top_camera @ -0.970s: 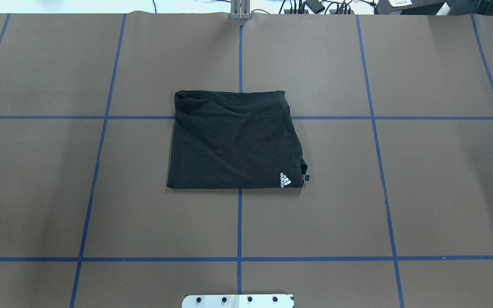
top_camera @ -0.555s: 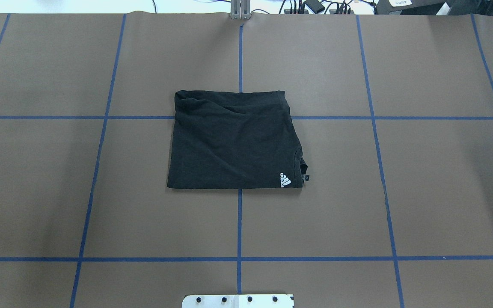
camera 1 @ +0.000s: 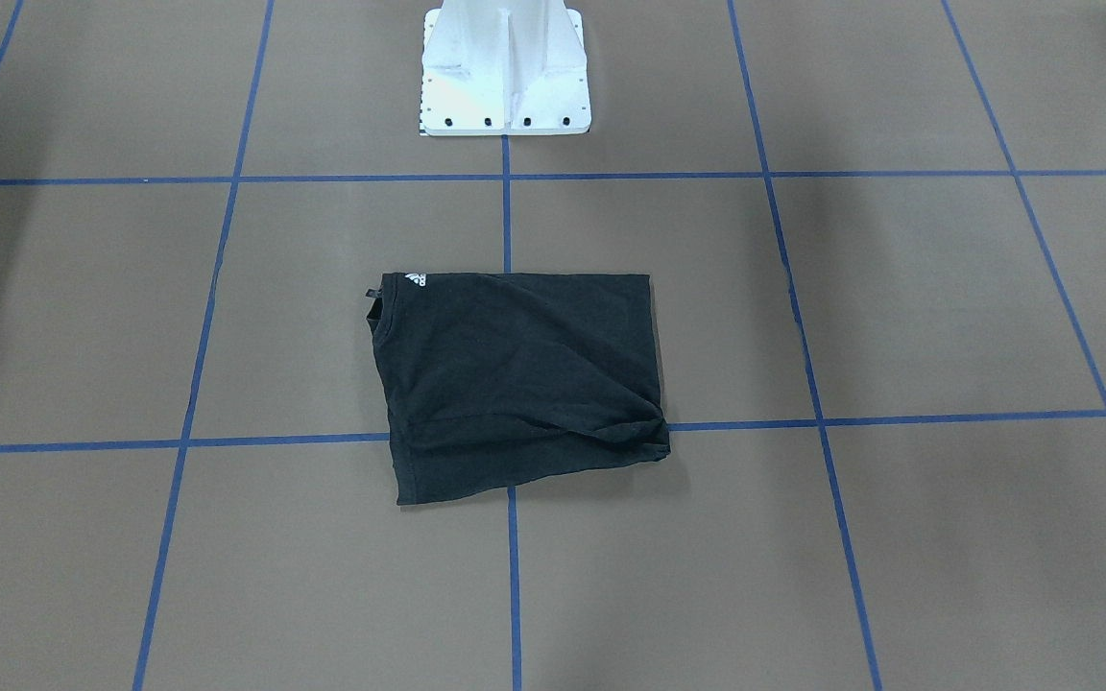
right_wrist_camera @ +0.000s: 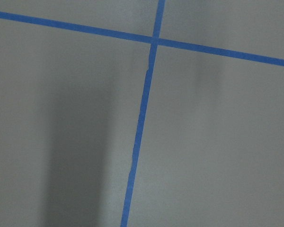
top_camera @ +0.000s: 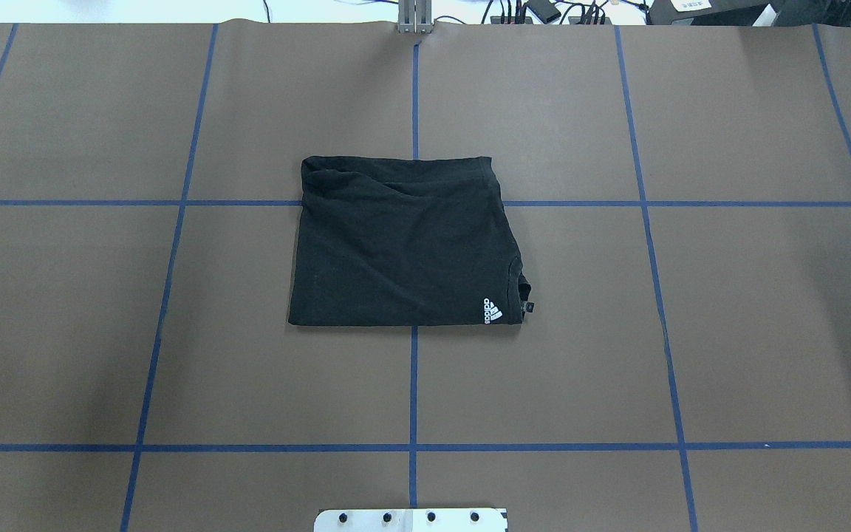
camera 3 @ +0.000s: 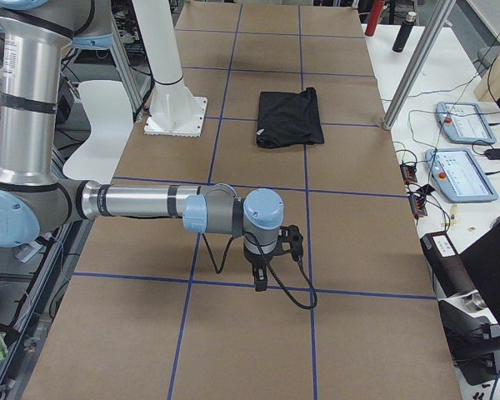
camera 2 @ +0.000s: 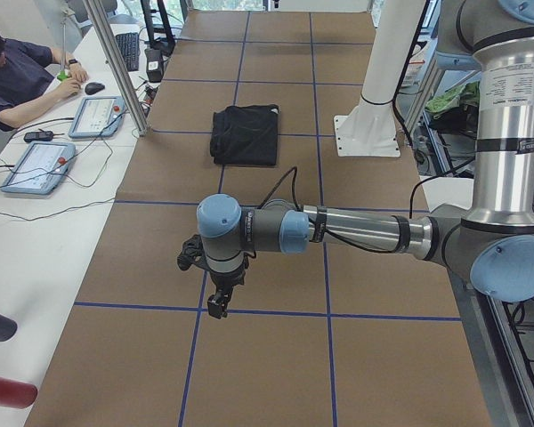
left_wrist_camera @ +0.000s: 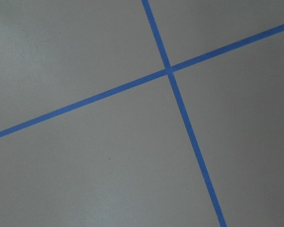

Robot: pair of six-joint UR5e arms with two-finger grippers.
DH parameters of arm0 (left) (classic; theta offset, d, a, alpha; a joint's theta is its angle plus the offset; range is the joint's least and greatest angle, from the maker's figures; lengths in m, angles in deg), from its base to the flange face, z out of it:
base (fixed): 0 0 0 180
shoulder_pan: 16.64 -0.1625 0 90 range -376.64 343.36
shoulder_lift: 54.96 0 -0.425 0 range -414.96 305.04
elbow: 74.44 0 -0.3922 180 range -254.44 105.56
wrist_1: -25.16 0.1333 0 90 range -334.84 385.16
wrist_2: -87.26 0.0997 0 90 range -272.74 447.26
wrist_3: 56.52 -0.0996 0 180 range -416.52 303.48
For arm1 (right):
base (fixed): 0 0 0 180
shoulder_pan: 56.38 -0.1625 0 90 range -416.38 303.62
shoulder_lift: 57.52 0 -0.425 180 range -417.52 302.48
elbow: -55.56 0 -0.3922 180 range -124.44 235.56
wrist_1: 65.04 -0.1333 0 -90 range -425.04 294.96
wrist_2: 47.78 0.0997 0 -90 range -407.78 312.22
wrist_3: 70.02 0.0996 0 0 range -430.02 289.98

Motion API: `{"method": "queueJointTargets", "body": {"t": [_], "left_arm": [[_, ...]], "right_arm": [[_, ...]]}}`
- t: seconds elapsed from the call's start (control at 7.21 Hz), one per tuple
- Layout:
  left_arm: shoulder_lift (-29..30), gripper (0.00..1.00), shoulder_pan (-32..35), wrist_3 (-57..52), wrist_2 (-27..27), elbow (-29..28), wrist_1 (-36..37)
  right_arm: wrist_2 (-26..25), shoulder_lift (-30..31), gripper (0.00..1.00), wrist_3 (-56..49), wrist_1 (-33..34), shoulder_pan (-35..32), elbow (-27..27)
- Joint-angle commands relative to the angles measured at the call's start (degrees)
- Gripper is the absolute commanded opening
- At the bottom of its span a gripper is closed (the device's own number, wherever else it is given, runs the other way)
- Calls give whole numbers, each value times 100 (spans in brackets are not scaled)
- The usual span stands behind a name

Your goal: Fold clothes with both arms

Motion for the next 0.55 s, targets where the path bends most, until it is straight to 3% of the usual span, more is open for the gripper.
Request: {"method": "queueJointTargets", "body": {"t": [0.0, 0.14, 0.42], "left_arm": [[-54, 100, -2, -6, -199, -93, -7], [-80, 100, -2, -6, -610, -251, -16], [-71, 100, 15, 56, -597, -262, -7]], "right_arm": [[0, -14, 100, 9, 0, -1, 1], [0, -14, 100, 9, 0, 7, 1], [0, -14, 100, 9, 0, -1, 1]]}}
